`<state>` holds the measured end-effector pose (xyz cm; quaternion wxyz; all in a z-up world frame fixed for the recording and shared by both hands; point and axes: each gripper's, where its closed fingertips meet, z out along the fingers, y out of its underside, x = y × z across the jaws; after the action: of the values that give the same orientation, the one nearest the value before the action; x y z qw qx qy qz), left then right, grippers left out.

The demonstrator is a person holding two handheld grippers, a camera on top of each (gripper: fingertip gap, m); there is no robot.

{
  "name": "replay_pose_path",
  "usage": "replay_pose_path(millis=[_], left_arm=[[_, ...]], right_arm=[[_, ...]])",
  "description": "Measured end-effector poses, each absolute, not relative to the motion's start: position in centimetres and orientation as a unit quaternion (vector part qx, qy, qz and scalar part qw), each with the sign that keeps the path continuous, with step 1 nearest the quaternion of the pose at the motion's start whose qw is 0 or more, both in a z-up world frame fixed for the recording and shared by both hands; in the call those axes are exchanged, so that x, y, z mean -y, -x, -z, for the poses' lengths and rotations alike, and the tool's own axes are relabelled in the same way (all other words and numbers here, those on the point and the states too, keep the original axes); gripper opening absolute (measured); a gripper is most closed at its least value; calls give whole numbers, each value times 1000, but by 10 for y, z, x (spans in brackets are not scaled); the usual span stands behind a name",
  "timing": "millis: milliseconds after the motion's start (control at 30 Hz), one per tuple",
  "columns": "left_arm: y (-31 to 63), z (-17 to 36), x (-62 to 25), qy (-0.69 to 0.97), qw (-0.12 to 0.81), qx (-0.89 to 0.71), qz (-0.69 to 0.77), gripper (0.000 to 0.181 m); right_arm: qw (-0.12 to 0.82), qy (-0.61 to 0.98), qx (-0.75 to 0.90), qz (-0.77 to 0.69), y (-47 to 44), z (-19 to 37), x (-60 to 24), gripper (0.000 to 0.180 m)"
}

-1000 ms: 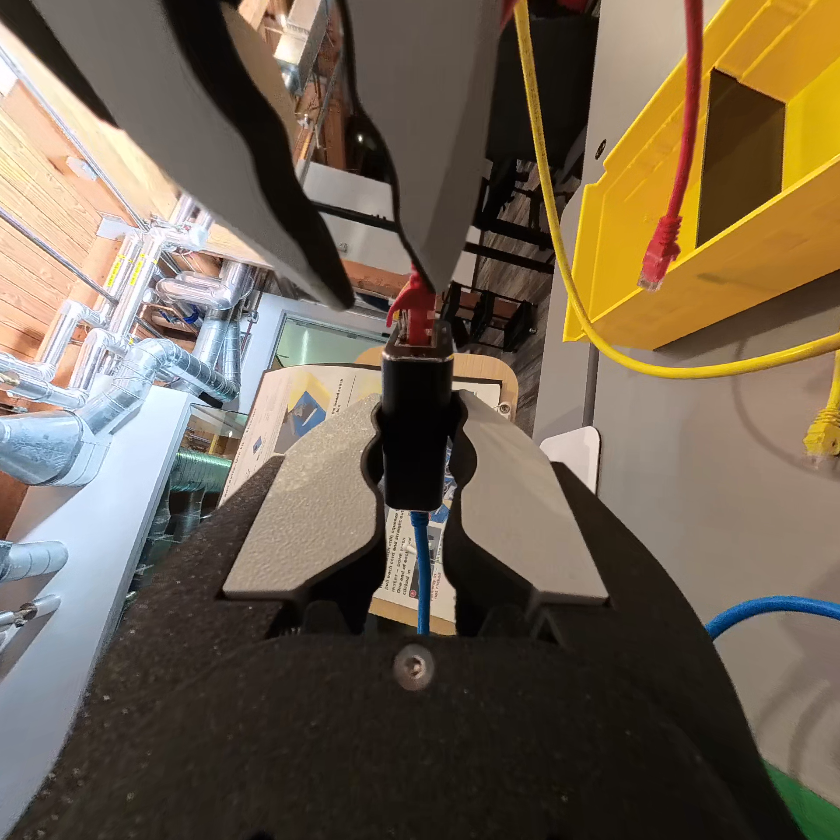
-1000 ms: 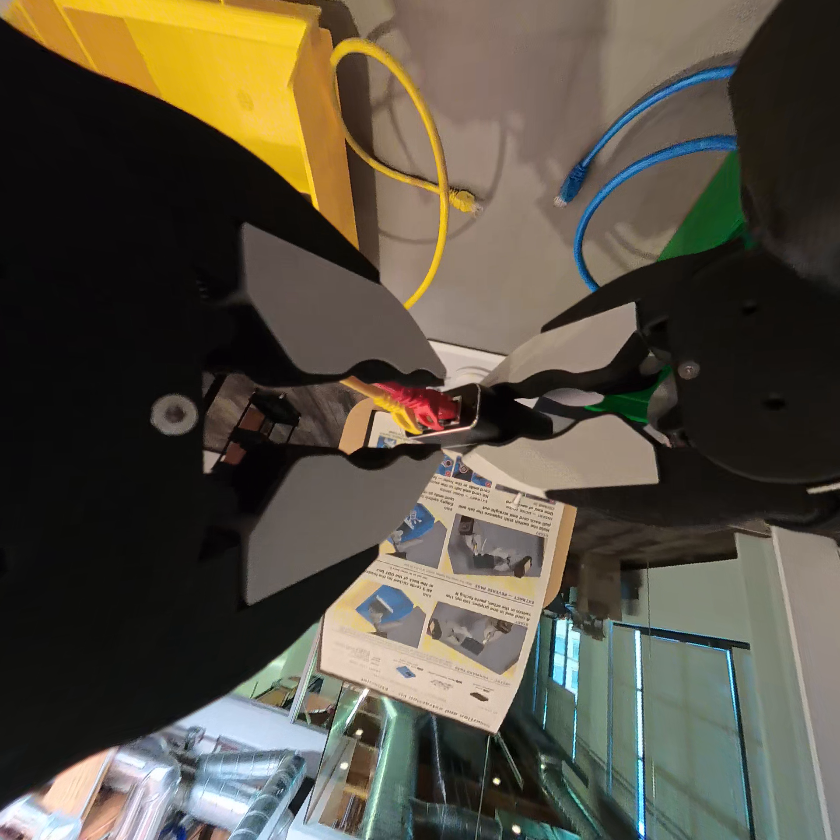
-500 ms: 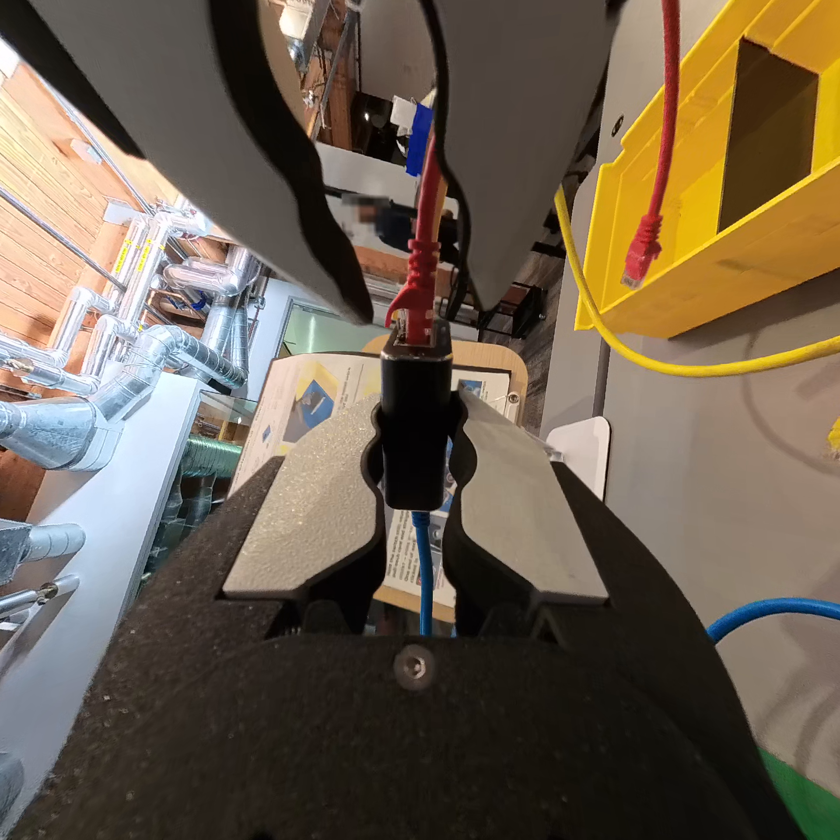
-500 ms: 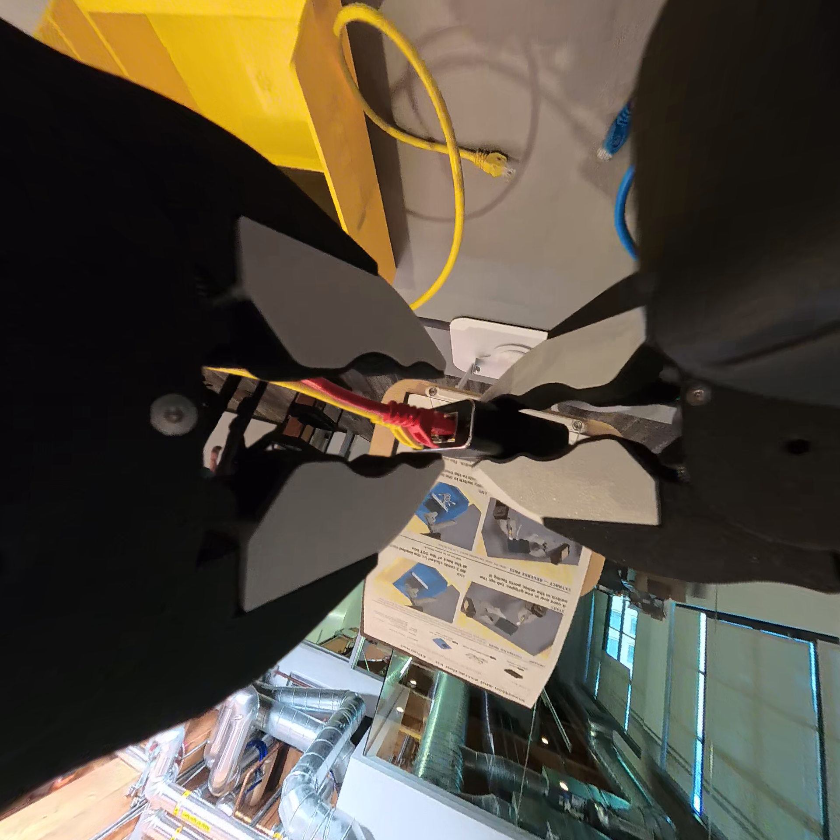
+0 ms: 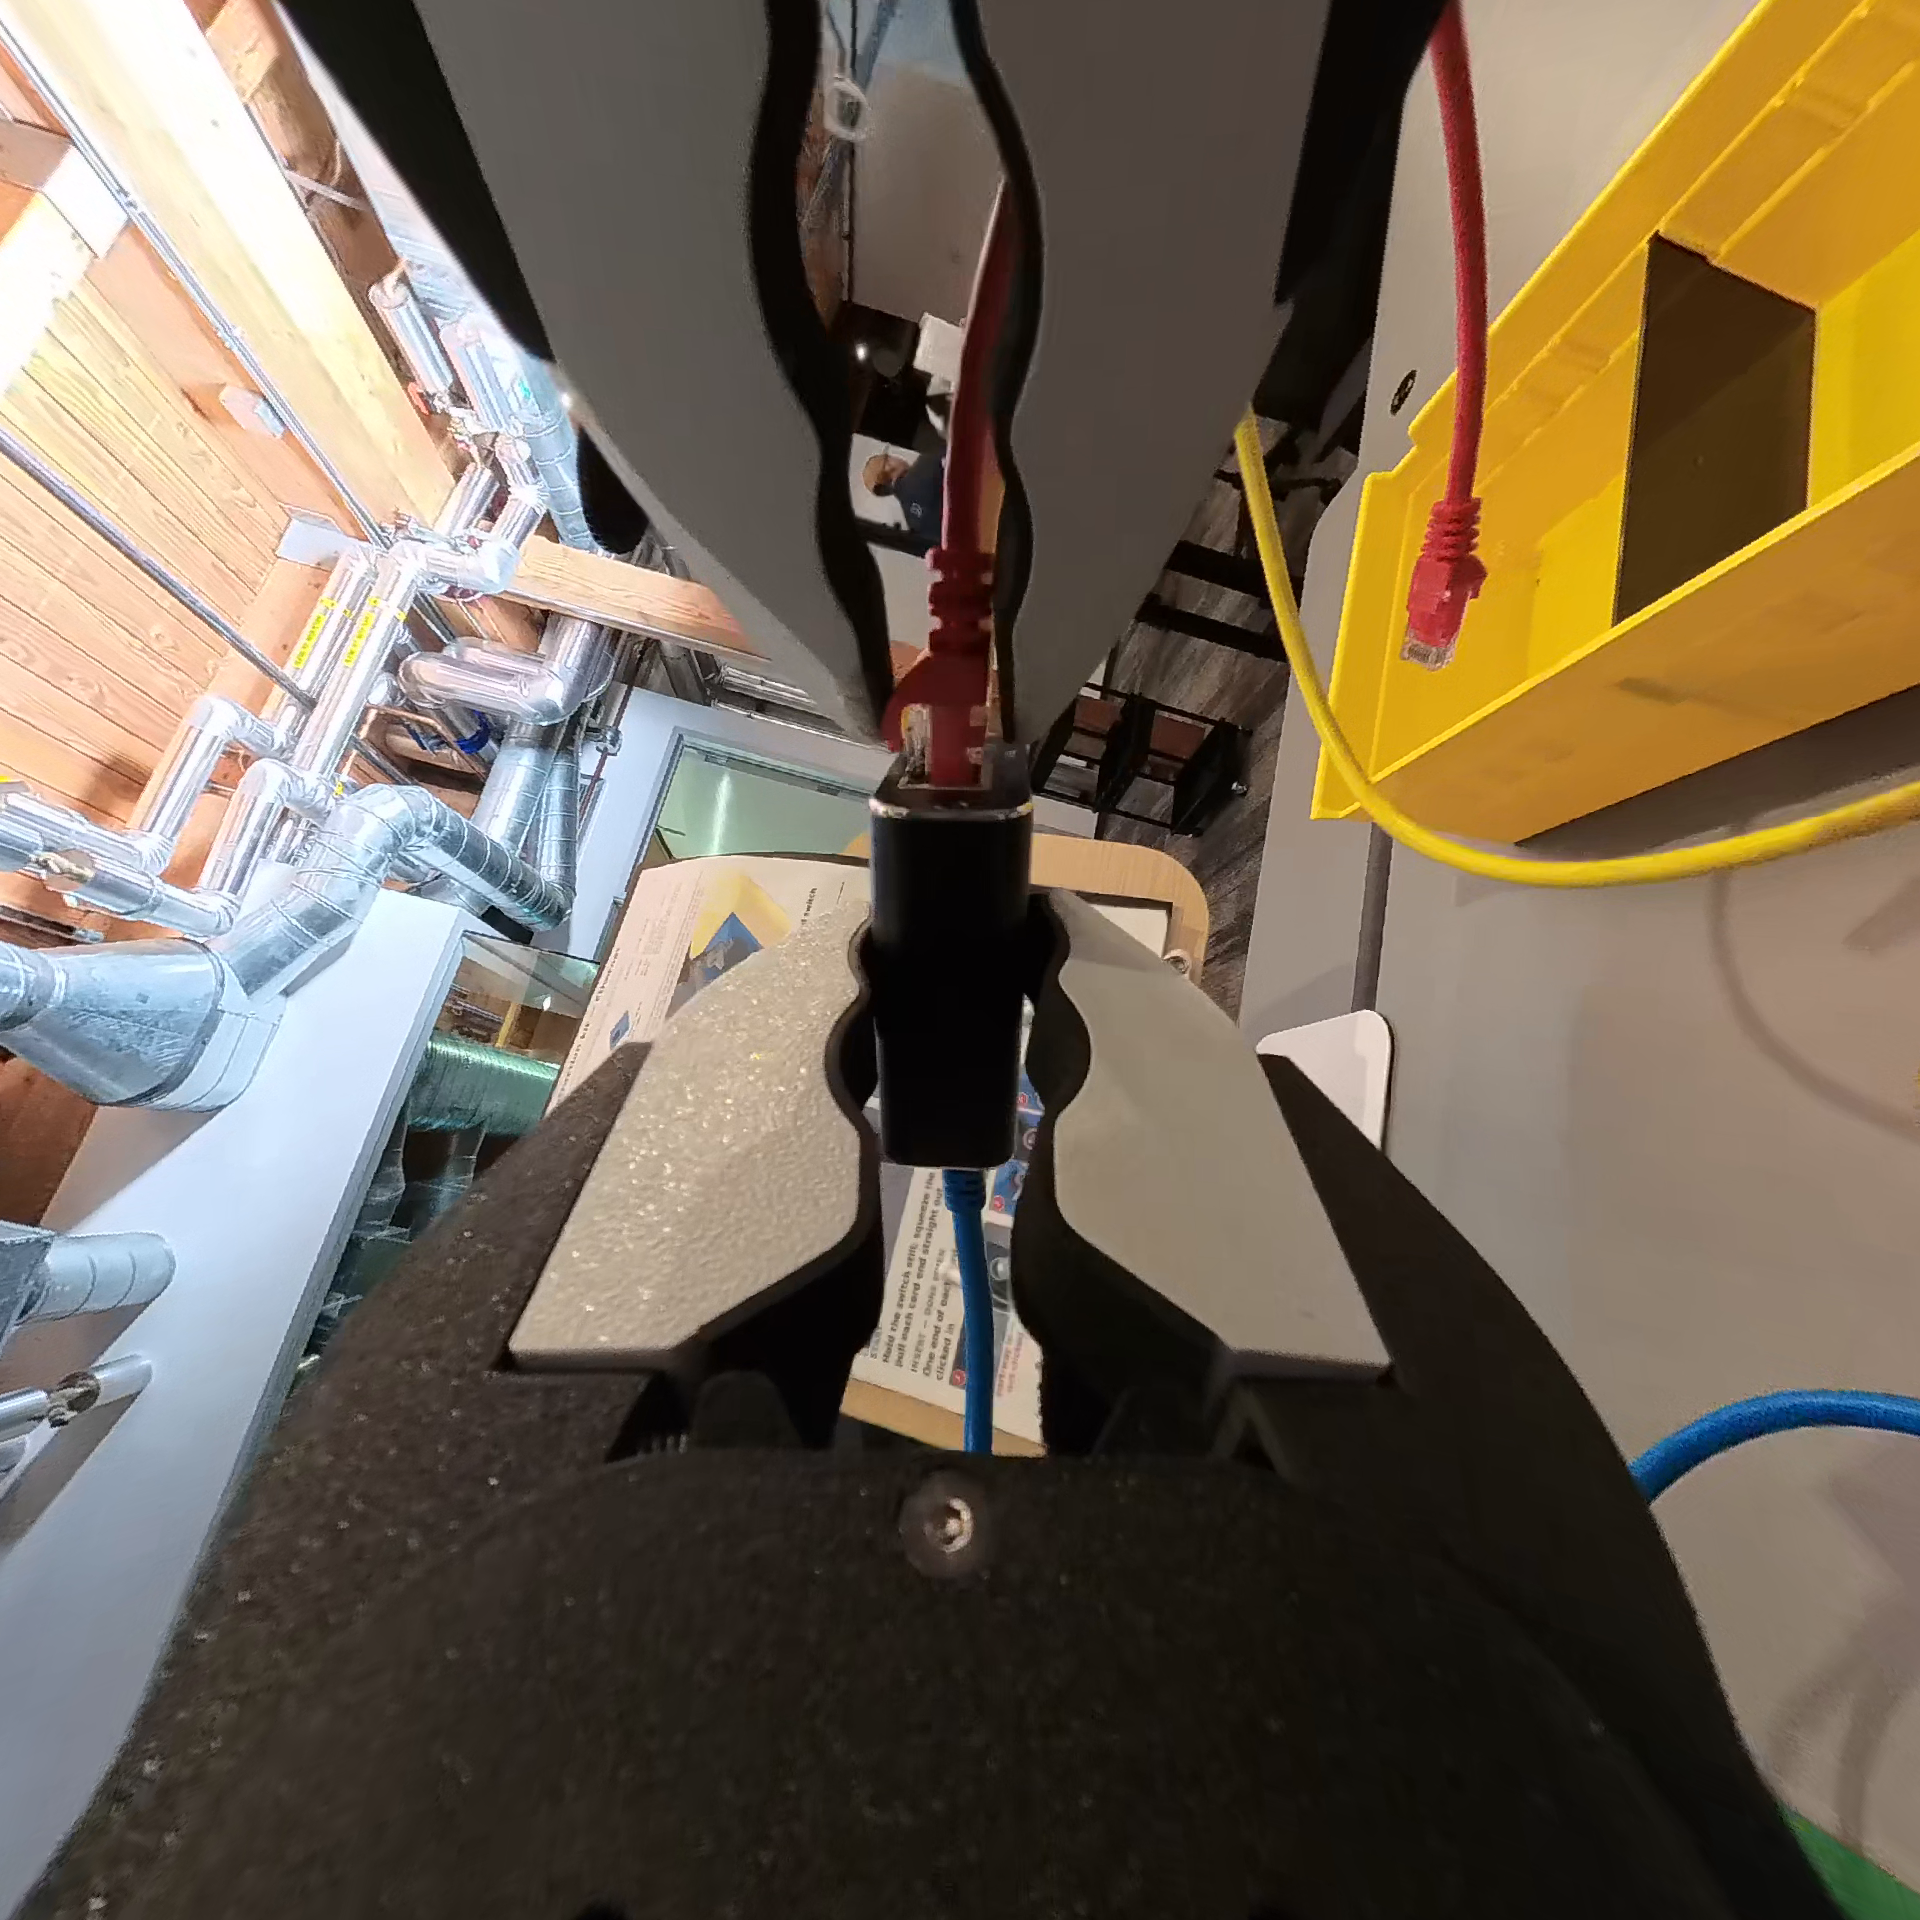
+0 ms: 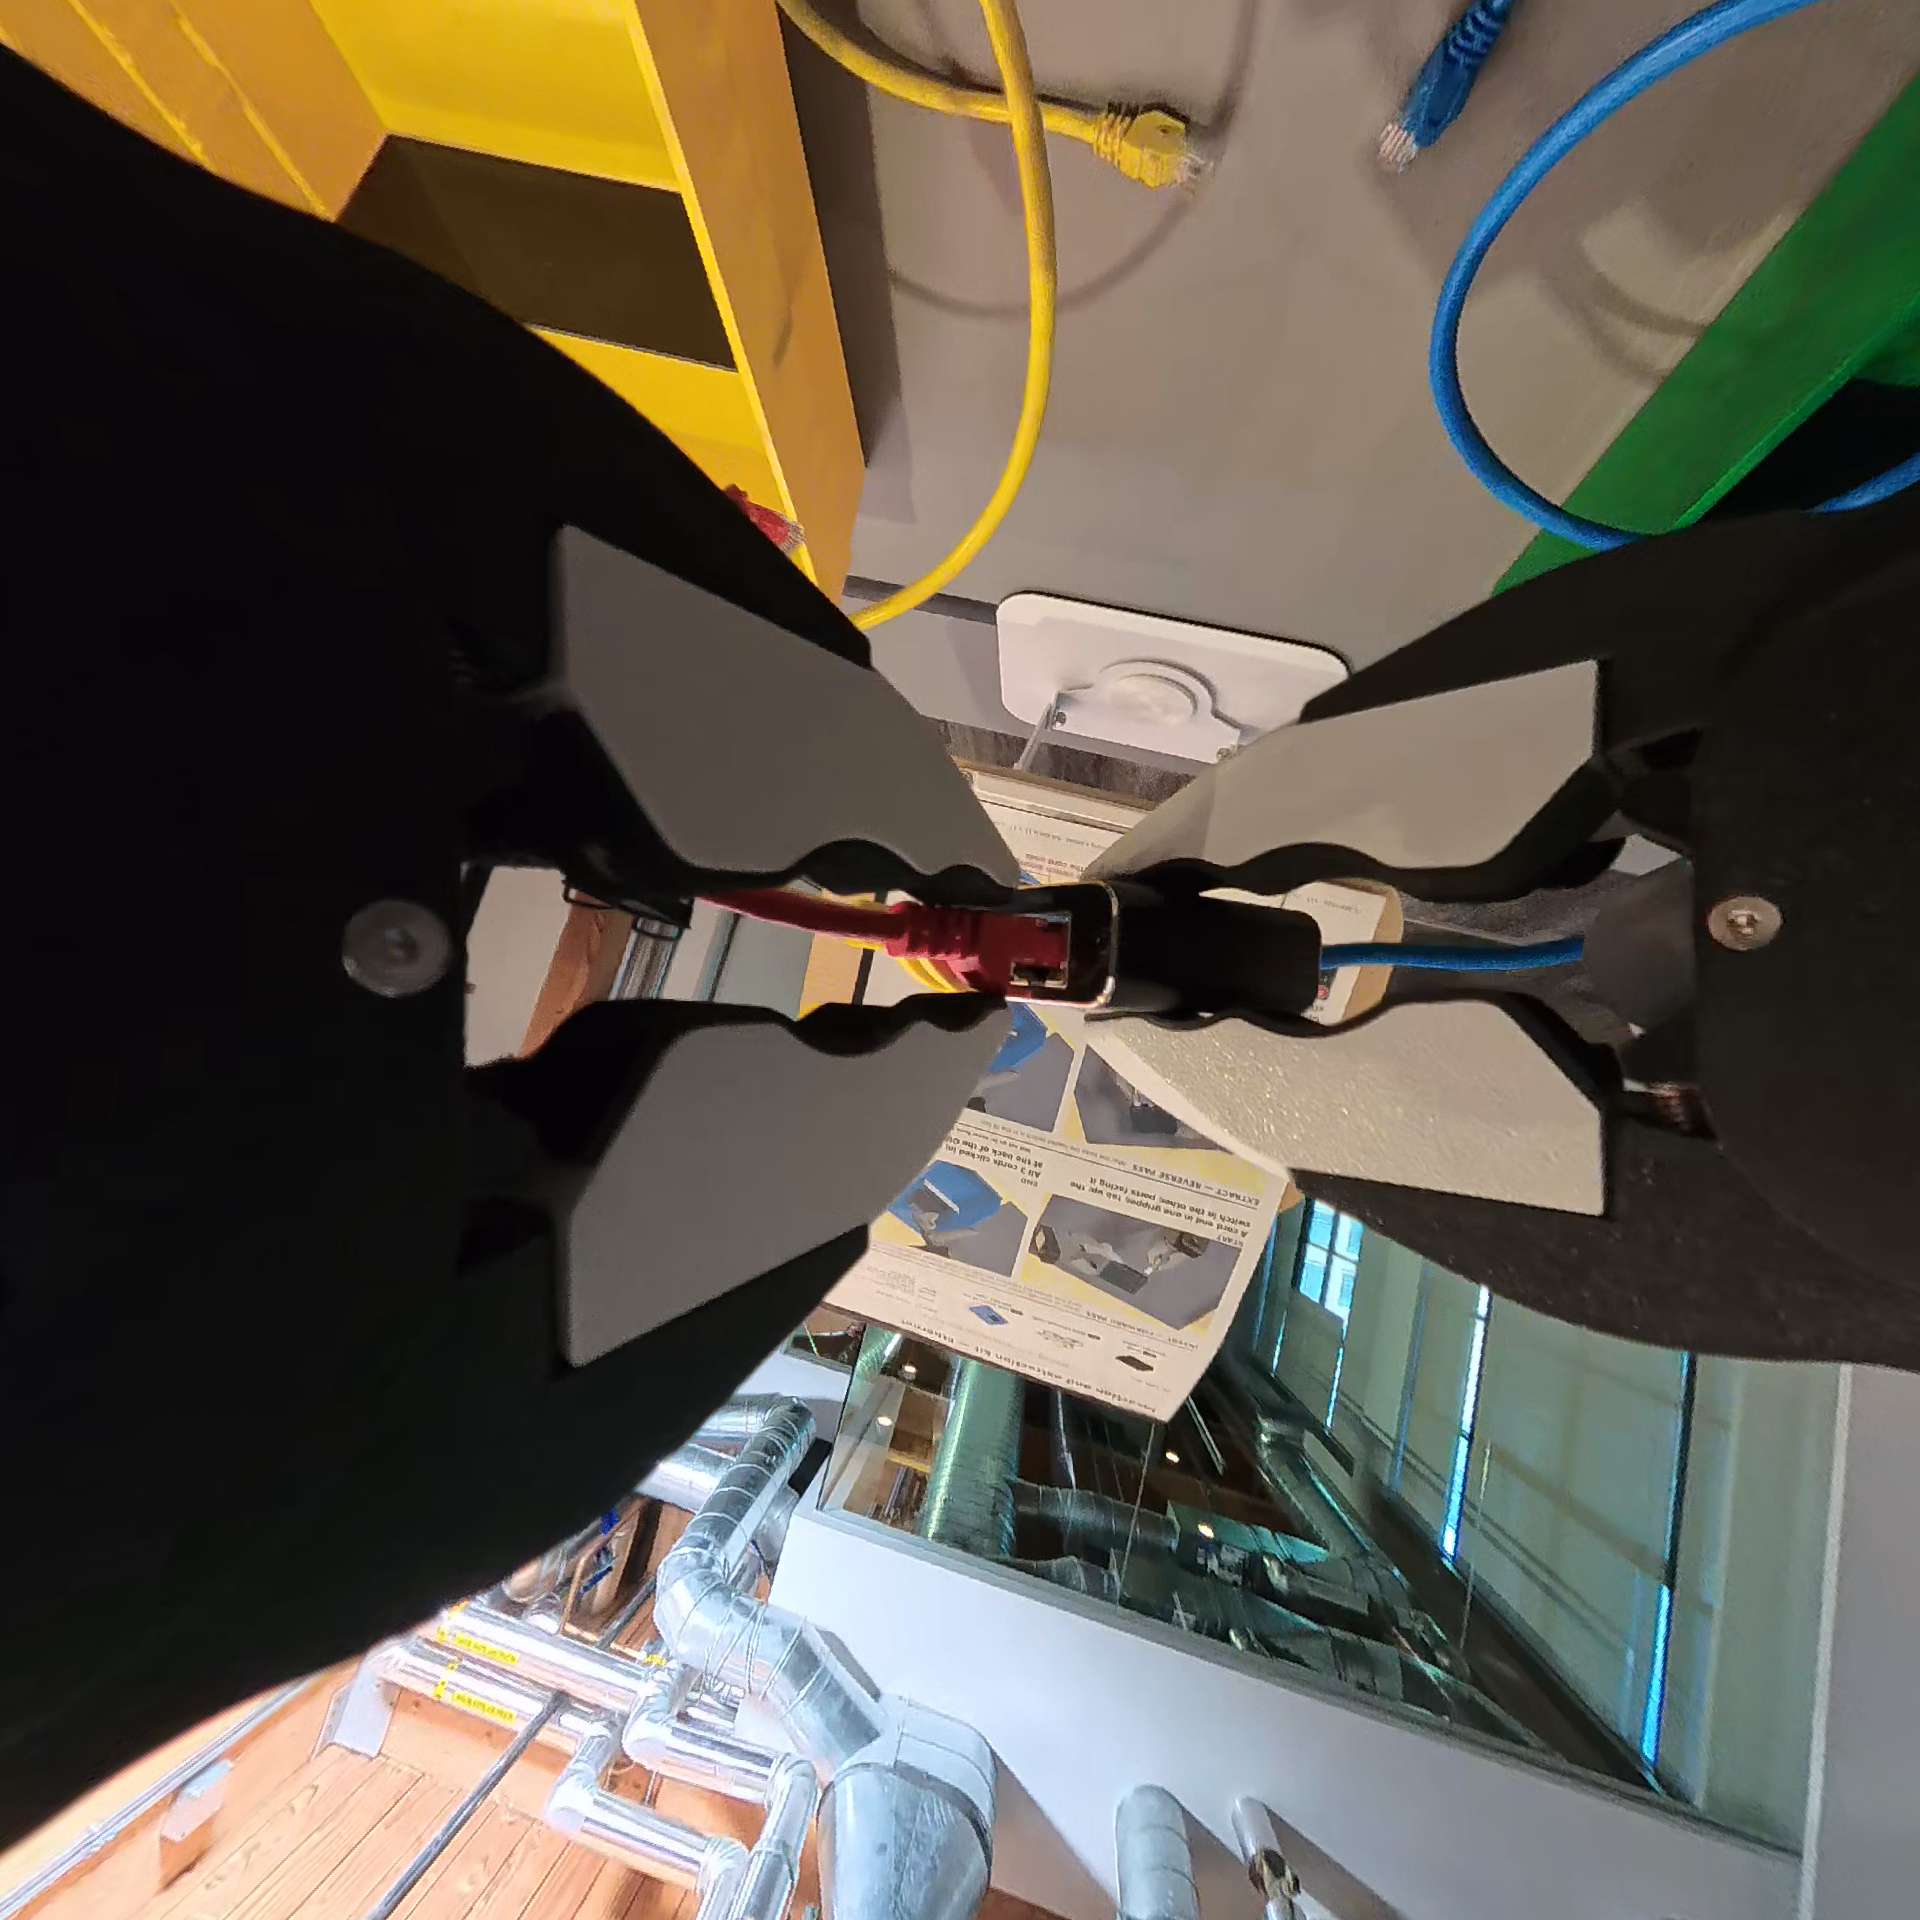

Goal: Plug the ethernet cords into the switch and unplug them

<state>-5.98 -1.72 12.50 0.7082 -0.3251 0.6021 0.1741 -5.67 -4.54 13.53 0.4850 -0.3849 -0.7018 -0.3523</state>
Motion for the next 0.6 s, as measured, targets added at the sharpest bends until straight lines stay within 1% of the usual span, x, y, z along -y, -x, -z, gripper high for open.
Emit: replay_pose_path(millis=[233, 600], left_arm=[[60, -127, 21, 321, 713, -603, -161, 24], [56, -124, 21, 316, 709, -608, -164, 24]], right_arm=[[532, 343, 692, 347, 59, -139, 49, 15], [524, 359, 695, 336, 55, -136, 50, 14]])
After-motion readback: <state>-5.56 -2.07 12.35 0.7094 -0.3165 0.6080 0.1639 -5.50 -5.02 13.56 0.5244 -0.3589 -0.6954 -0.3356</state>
